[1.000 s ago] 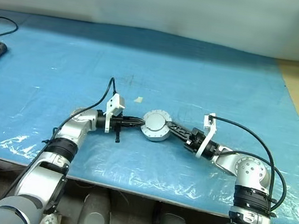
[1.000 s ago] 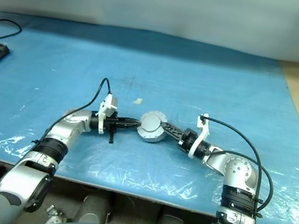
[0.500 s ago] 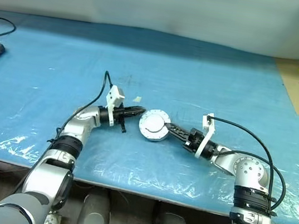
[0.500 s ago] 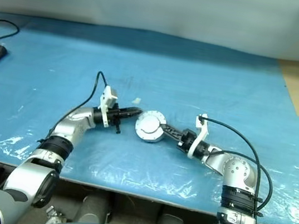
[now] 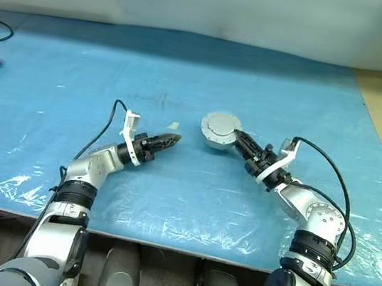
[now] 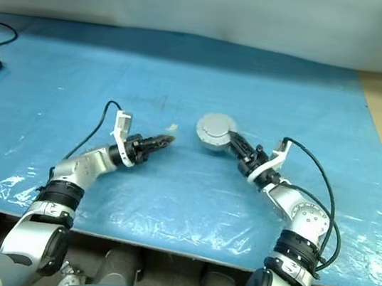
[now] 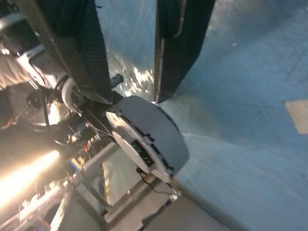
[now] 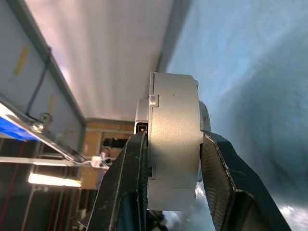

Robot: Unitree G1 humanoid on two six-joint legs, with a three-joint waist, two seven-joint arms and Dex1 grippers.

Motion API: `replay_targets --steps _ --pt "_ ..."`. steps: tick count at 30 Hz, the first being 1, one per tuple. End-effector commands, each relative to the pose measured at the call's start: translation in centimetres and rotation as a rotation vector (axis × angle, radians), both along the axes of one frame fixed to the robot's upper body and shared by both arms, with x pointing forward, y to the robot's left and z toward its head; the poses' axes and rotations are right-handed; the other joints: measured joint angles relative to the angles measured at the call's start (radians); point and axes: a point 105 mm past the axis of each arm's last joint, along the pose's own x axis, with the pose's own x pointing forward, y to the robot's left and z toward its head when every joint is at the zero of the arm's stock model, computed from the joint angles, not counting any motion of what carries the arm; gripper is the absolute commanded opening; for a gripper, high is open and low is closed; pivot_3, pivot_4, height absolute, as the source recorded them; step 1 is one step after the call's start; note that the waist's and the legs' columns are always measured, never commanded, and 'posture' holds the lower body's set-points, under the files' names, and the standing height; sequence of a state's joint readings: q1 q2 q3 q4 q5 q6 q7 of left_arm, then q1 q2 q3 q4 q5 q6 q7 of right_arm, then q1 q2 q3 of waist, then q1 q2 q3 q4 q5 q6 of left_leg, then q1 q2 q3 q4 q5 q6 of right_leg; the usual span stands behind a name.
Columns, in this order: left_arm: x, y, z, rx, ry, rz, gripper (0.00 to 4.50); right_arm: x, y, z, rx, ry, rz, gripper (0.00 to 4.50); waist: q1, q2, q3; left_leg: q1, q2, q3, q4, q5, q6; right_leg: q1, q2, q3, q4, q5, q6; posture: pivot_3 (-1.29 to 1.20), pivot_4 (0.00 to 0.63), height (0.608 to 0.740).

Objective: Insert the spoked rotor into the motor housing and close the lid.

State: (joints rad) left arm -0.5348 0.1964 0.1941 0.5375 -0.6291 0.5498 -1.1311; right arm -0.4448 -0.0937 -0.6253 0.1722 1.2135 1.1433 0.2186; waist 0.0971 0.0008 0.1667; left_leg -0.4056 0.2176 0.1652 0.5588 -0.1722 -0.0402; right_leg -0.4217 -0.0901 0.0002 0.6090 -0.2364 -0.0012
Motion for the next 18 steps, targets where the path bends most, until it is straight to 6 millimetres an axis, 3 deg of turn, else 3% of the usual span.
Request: replay_targets --steps 1,6,13,18 --pt "1.0 0.4 2.8 -0.149 0.009 0.072 2.66 -0.7 0.3 6.2 0.056 -0.250 0.016 1.20 0.000 0.000 0.000 0.000 0.000 0.000 0.001 0.000 -0.001 0.000 0.000 0.000 0.000 0.000 0.000 0.00 0.150 0.740" --pt "0.1 -0.8 4.8 -0.330 0.125 -0.010 4.45 -2.4 1.8 8.0 0.059 -0.345 0.103 1.20 0.001 0.000 0.000 0.000 0.000 0.000 0.001 0.000 0.000 0.000 0.000 0.000 0.000 0.001 0.001 0.00 0.150 0.740" --pt "-2.7 -1.9 5.9 -0.450 0.239 -0.210 4.45 -2.2 2.8 7.0 0.012 -0.305 0.136 1.20 0.000 0.000 0.000 0.000 0.000 0.000 0.003 -0.001 -0.001 0.000 0.000 0.000 0.002 0.001 0.002 0.00 0.150 0.740" --pt "-3.5 -2.5 6.0 -0.442 0.238 -0.241 4.45 -2.4 3.5 6.3 -0.014 -0.286 0.166 1.20 0.001 0.000 0.000 0.000 -0.001 -0.001 0.004 -0.001 -0.001 0.000 0.000 0.000 0.003 0.002 0.003 0.00 0.150 0.740"
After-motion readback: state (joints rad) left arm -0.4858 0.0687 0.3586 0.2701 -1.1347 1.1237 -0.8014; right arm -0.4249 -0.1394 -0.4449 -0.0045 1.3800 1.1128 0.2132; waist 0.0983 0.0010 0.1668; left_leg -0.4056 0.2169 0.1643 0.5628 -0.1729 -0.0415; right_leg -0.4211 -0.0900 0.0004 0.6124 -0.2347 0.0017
